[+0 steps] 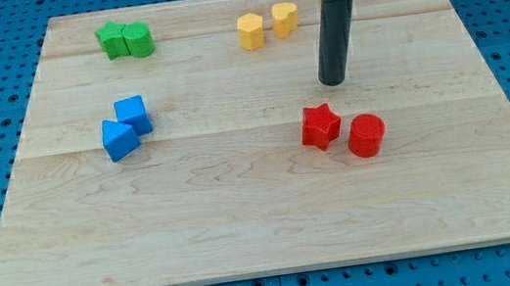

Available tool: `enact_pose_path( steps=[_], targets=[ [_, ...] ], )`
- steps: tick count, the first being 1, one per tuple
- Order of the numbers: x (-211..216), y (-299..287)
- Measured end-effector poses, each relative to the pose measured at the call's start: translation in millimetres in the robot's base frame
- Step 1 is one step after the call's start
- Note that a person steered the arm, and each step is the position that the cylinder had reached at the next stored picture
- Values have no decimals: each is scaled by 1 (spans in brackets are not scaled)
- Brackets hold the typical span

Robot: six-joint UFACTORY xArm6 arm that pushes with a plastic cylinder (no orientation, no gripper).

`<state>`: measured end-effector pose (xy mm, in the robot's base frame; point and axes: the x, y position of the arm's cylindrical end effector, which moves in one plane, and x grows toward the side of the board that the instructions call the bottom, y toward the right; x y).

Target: Point at the green circle

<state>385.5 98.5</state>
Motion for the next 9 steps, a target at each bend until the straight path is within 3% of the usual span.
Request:
enact_pose_path(
  steps=[1, 3, 4, 6, 7, 9],
  targets=[
    [-14, -48],
    [-23, -79],
    [-32, -130],
    [-41, -164],
    [-51, -208],
    [-51, -212]
  ],
)
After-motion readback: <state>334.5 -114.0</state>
